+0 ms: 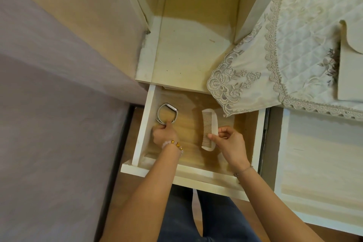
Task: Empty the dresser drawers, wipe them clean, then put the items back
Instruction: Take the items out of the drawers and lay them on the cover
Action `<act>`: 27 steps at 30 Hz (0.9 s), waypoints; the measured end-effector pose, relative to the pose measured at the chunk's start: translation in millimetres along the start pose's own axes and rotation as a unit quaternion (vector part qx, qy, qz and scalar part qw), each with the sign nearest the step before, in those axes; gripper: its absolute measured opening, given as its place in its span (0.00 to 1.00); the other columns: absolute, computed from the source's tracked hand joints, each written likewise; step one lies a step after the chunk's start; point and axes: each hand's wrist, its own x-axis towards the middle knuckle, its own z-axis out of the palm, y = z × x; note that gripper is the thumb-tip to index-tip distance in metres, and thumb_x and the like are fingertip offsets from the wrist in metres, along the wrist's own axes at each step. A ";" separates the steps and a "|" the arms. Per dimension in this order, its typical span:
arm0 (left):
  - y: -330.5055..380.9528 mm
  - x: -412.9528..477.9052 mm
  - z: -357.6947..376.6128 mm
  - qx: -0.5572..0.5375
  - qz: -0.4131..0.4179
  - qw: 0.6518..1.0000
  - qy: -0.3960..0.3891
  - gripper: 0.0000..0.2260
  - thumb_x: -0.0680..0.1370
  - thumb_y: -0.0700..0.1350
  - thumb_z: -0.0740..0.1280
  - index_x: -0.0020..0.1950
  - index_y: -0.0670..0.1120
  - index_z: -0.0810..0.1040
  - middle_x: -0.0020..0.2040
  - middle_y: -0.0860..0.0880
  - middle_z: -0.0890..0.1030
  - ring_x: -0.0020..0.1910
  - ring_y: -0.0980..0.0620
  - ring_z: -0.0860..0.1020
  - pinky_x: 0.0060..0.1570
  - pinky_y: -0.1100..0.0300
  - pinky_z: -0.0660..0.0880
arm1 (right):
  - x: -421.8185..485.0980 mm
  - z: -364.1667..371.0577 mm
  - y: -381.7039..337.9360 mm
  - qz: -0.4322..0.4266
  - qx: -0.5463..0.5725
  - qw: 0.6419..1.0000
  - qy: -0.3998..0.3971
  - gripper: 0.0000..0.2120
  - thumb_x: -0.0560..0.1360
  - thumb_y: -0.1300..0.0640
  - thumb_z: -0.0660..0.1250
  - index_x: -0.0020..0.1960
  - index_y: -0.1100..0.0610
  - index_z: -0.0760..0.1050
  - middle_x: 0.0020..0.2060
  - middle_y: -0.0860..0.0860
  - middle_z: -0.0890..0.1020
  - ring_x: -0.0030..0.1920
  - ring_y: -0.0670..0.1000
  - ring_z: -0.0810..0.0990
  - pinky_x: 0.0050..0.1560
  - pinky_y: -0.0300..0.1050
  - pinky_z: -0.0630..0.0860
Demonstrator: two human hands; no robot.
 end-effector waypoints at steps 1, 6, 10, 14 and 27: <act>0.0 -0.6 -0.2 -0.009 -0.004 1.000 0.001 0.09 0.72 0.45 0.70 0.34 0.46 0.75 0.41 0.40 0.83 0.43 0.41 0.82 0.46 0.50 0.79 | 0.3 -1.3 0.0 -0.001 0.000 1.000 0.002 0.10 0.67 0.58 0.75 0.46 0.57 0.76 0.42 0.52 0.81 0.46 0.49 0.82 0.46 0.44 0.80; 8.2 -7.9 -0.8 -0.091 0.000 0.996 -0.025 0.06 0.73 0.34 0.68 0.41 0.43 0.74 0.43 0.40 0.81 0.39 0.45 0.81 0.33 0.61 0.76 | -0.8 -7.5 -1.7 -0.008 0.004 1.000 0.009 0.10 0.68 0.58 0.75 0.44 0.53 0.75 0.42 0.50 0.81 0.45 0.47 0.81 0.44 0.40 0.79; 8.9 -12.7 -4.1 -0.126 0.007 0.990 -0.067 0.06 0.73 0.32 0.68 0.44 0.41 0.74 0.44 0.42 0.80 0.38 0.48 0.82 0.33 0.64 0.76 | -4.9 -11.8 -4.5 -0.016 0.008 1.000 0.012 0.09 0.68 0.58 0.74 0.43 0.52 0.74 0.42 0.50 0.80 0.46 0.48 0.81 0.44 0.38 0.78; 6.3 -19.7 -12.8 -0.114 0.022 0.988 -0.105 0.09 0.73 0.31 0.68 0.40 0.43 0.71 0.39 0.42 0.79 0.39 0.44 0.82 0.44 0.57 0.79 | -10.3 -12.5 -7.3 -0.019 0.018 1.000 0.010 0.10 0.68 0.59 0.74 0.43 0.52 0.74 0.42 0.50 0.80 0.46 0.49 0.81 0.47 0.43 0.80; 8.6 -51.0 -72.5 -0.097 0.069 0.964 -0.238 0.09 0.73 0.34 0.70 0.51 0.40 0.75 0.48 0.39 0.82 0.43 0.47 0.83 0.42 0.59 0.80 | -49.5 -18.2 -11.0 -0.063 0.047 0.997 0.027 0.09 0.68 0.61 0.74 0.44 0.56 0.74 0.42 0.52 0.80 0.47 0.50 0.81 0.47 0.45 0.81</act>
